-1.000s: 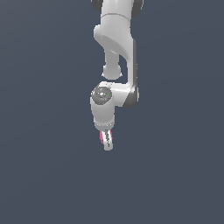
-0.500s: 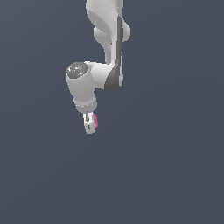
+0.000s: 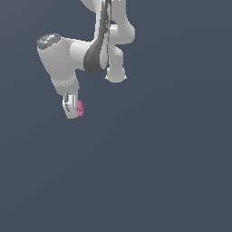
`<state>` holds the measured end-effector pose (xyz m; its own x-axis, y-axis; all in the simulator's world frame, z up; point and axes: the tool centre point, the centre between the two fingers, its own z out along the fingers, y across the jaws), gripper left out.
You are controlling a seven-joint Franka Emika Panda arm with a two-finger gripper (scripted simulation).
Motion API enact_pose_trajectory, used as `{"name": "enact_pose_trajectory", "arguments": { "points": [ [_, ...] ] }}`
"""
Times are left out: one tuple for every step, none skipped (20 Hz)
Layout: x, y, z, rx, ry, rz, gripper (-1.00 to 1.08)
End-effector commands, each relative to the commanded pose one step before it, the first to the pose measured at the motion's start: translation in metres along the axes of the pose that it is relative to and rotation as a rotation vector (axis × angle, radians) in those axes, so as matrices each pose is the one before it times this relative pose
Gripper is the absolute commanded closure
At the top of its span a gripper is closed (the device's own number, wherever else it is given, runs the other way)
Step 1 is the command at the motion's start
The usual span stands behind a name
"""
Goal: Pick up the object and move it to a goal position.
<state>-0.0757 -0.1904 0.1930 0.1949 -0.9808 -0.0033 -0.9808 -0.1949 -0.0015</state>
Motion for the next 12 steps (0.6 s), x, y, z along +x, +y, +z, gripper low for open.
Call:
{"name": "enact_pose_trajectory", "arguments": {
  "points": [
    [0.01461,0.01367,-0.01410,-0.00100,0.00041,-0.00082,1.08],
    [0.00521,0.00438,-0.00480,0.00000,0.00000,0.00000,1.08],
    [0.00446,0.00384,-0.00443,-0.00024,0.00081,-0.00008,1.08],
    [0.00410,0.00341,-0.00376,0.00000,0.00000,0.00000,1.08],
    [0.00333,0.00282,-0.00331,-0.00021,0.00066,-0.00005,1.08],
    [0.00290,0.00232,-0.00261,0.00000,0.00000,0.00000,1.08],
    [0.00209,0.00166,-0.00214,-0.00018,0.00066,-0.00010,1.08],
    [0.00167,0.00113,-0.00140,0.00000,0.00000,0.00000,1.08],
    [0.00104,0.00051,-0.00078,0.00000,0.00000,0.00000,1.08],
    [0.00011,-0.00024,-0.00033,-0.00005,0.00061,-0.00032,1.08],
    [-0.00025,-0.00076,0.00049,0.00000,0.00000,0.00000,1.08],
    [-0.00079,-0.00122,0.00099,0.00000,0.00000,0.00000,1.08]
  ]
}}
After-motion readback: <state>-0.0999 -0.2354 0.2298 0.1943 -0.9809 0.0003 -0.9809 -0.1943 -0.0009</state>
